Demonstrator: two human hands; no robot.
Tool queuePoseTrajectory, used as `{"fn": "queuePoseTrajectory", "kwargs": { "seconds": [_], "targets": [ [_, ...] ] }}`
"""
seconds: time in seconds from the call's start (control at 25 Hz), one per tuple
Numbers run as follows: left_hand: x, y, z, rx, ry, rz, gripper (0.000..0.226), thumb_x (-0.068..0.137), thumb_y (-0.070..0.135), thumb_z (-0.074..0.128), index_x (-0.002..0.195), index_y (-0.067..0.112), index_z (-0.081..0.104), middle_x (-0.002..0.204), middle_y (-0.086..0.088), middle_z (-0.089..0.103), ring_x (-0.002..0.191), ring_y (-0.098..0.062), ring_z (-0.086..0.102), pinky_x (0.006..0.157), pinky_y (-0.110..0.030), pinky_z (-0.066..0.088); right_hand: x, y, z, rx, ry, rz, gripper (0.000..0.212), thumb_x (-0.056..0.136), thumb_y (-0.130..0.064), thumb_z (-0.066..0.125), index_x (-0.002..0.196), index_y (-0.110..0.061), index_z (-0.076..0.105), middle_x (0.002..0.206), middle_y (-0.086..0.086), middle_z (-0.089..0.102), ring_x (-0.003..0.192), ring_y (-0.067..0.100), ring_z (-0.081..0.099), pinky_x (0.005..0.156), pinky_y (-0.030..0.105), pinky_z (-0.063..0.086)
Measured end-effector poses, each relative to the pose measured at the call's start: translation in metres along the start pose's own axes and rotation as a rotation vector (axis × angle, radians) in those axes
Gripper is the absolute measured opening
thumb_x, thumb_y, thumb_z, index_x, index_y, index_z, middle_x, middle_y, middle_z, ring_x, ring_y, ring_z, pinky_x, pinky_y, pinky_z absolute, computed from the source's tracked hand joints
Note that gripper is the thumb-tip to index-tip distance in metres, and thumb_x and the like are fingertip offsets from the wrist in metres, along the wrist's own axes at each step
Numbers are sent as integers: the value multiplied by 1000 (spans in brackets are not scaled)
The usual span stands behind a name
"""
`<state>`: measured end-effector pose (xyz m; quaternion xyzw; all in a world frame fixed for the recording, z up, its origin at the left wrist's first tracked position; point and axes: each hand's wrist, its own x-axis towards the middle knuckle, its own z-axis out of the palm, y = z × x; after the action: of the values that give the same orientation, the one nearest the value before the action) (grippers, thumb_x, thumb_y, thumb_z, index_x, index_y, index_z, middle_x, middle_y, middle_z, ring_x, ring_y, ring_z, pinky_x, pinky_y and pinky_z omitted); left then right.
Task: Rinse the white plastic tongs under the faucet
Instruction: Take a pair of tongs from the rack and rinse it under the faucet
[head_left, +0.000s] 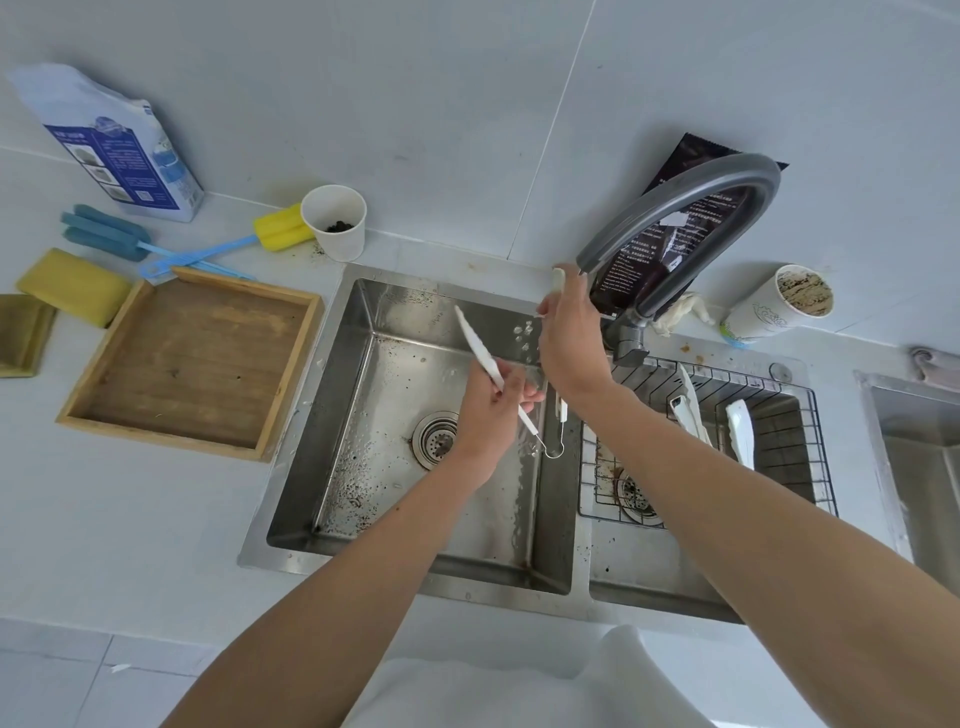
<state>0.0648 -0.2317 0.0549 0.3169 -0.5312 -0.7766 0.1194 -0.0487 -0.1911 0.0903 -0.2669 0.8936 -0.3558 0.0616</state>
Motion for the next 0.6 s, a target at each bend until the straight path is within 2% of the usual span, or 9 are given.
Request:
{"fn": "queuePoseTrajectory", "kwargs": {
  "seconds": [0.04, 0.08, 0.12, 0.2, 0.28, 0.36, 0.44, 0.6],
  "targets": [
    [0, 0, -1, -24, 4, -11, 9, 101, 7, 47, 93, 9, 46, 77, -5, 59, 80, -23, 67, 82, -35, 58, 1, -2, 0, 2, 0, -39, 34, 98, 7, 31, 128, -5, 42, 86, 12, 58, 69, 25, 57, 61, 38, 51],
    [-1, 1, -1, -54, -1, -23, 6, 101, 6, 47, 95, 7, 45, 76, -7, 58, 79, -24, 67, 79, -33, 58, 2, -7, -1, 31, 10, -45, 23, 103, -4, 31, 120, -7, 47, 82, 11, 57, 67, 25, 56, 61, 41, 50],
    [-2, 2, -1, -78, -10, -37, 5, 101, 7, 47, 97, 7, 44, 77, -8, 58, 76, -23, 67, 77, -32, 59, 4, -12, -3, 91, 22, -2, 23, 106, -18, 31, 108, -6, 50, 76, 11, 55, 65, 26, 55, 63, 45, 50],
    [-2, 3, -1, -100, -11, -72, 5, 101, 10, 48, 97, 10, 45, 78, -8, 59, 72, -20, 69, 78, -33, 60, 10, -19, -8, 268, -23, 207, 50, 106, -41, 28, 95, -1, 54, 67, 12, 50, 59, 26, 50, 62, 43, 46],
    [-1, 4, -2, -98, -1, -108, 5, 102, 11, 47, 96, 12, 47, 78, -7, 60, 71, -19, 70, 76, -35, 60, 15, -19, -13, 581, -128, 436, 55, 102, -54, 27, 84, -9, 53, 56, 1, 37, 45, 14, 36, 47, 30, 32],
    [2, 5, -4, -109, 8, -150, 7, 103, 13, 45, 98, 9, 47, 76, -6, 58, 68, -19, 69, 72, -35, 61, 17, -15, -18, 853, -220, 610, 49, 101, -55, 35, 73, -16, 45, 53, -4, 32, 41, 10, 29, 43, 25, 24],
    [6, 9, -5, -146, 26, -196, 11, 104, 16, 44, 95, 9, 46, 72, -5, 53, 61, -17, 65, 65, -33, 60, 15, -11, -21, 1011, -272, 685, 45, 101, -51, 41, 74, -16, 46, 55, -3, 40, 43, 10, 36, 42, 23, 32],
    [11, 15, -2, -114, 51, -225, 18, 106, 22, 39, 92, 11, 43, 69, -1, 43, 52, -10, 52, 51, -25, 55, 0, -9, -16, 1098, -240, 731, 41, 104, -44, 39, 84, -12, 54, 65, 4, 58, 52, 16, 53, 48, 27, 45]
  ]
}}
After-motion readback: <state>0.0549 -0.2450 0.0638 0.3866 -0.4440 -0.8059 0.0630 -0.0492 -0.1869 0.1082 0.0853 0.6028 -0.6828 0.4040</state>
